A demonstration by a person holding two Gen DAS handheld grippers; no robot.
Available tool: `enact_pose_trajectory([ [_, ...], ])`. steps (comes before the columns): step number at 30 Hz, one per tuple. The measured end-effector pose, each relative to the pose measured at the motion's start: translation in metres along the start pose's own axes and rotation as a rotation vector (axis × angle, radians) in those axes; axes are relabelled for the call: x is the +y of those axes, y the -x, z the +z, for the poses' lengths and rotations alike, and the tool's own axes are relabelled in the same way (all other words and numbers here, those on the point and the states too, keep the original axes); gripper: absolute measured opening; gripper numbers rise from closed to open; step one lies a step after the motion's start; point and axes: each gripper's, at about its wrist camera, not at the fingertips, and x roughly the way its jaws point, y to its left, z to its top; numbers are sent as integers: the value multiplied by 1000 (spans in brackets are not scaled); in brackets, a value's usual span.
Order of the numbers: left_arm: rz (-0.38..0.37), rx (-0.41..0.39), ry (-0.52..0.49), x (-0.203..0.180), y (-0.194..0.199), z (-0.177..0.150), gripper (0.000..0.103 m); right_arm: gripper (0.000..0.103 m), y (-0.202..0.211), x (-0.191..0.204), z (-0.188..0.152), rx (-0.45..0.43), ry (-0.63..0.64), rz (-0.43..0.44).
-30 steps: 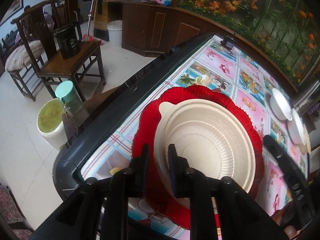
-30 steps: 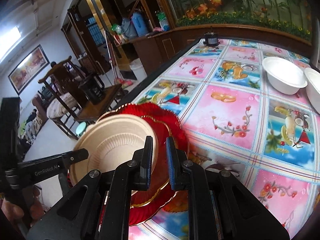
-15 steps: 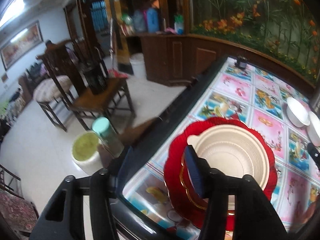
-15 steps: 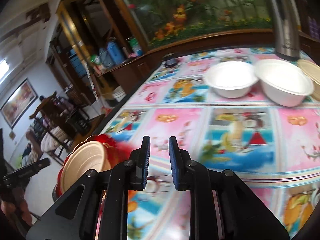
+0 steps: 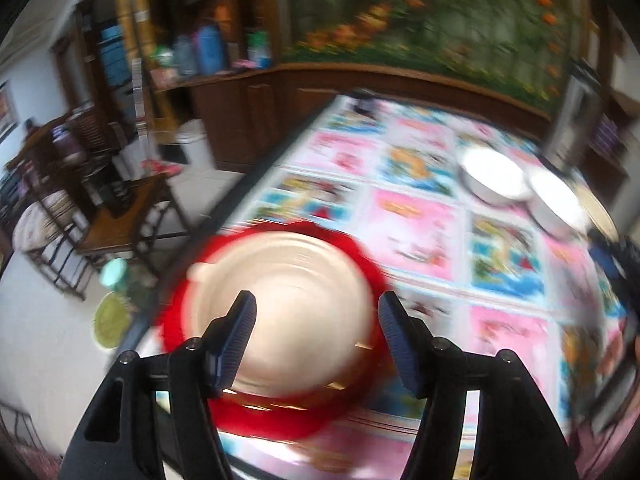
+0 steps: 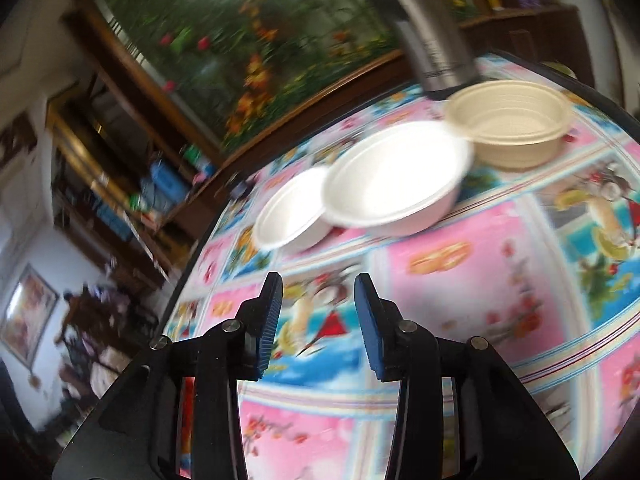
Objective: Organize plates and bowls
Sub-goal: 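Open the left tool and lift it off the beige bowl, then move the right tool to the white foam plate stack and grasp its rim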
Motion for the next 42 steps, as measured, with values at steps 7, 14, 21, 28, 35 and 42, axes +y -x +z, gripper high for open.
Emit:
enact_pose_trajectory([
  [7,-141,121,-185,-88,-17,-21,65,37,4,-41,23,-2,-104,-25],
  [14,-233,181,-200,-132,-28,-4,65,37,4,-59,34,1,-139,-34],
  [21,-283,176,-77,-162,-46,45,65,37,-10,-80,48,42,-200,99],
  [28,-318,200,61,-188,-76,83,66,37,-34,-102,57,81,-254,157],
  [35,-285,263,124,-210,-107,101,66,37,-43,-120,61,81,-335,201],
  [42,-271,294,161,-221,-124,109,66,37,-54,-116,59,136,-386,221],
])
